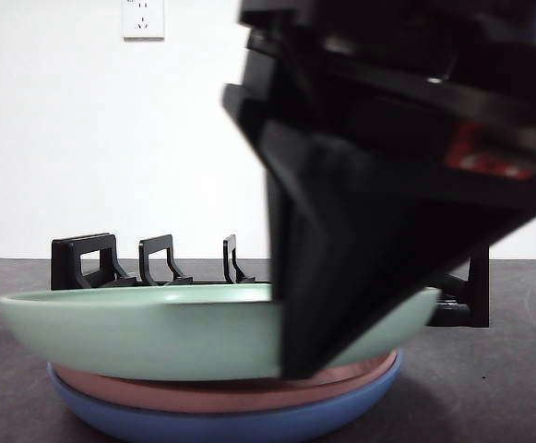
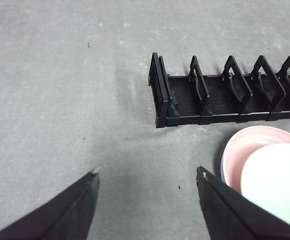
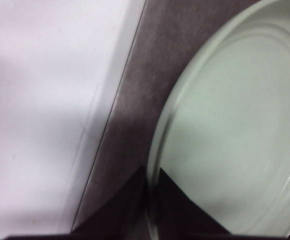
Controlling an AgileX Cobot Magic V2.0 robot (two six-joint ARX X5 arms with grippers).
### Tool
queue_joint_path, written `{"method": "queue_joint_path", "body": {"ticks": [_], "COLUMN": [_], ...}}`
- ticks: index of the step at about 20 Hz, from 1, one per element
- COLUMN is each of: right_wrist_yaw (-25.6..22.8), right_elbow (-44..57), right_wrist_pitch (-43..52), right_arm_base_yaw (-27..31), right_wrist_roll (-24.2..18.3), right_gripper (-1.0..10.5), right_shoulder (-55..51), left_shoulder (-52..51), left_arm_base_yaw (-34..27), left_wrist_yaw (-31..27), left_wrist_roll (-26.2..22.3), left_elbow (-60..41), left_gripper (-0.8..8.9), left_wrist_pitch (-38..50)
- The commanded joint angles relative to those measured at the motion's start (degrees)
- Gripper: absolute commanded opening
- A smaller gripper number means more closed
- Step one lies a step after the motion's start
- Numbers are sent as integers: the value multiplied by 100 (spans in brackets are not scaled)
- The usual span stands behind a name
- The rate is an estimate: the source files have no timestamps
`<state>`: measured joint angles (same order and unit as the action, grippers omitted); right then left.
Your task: Place the plate
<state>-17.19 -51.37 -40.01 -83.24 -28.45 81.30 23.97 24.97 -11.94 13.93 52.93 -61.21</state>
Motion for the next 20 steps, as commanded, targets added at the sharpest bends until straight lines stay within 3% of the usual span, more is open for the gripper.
{"method": "queue_joint_path", "body": {"ticks": [1, 12, 14, 17, 20], "right_wrist_yaw": [-15, -85, -85, -57, 358], "right_elbow": [-125, -149, -225, -551, -1003], "right_wrist_pitch": [208, 203, 184, 87, -107], "right_arm_base_yaw": [-90, -98, -103, -103, -101], "right_wrist_roll": [-229, -199, -166, 321, 822], "right_gripper": [15, 92, 192, 270, 270], "right_shoulder": [111, 111, 109, 103, -31], "left_shoulder": [28, 28, 28, 28, 28], "left_arm_base_yaw": [11, 11, 11, 11, 11], "left_wrist_yaw": [-33, -31, -31, -31, -31], "left_wrist_roll": [-127, -131, -131, -131, -131], "left_elbow": [96, 96, 96, 96, 96], "left_gripper": [309, 309, 309, 310, 310], "left_wrist_pitch": [7, -87, -85, -50, -48]}}
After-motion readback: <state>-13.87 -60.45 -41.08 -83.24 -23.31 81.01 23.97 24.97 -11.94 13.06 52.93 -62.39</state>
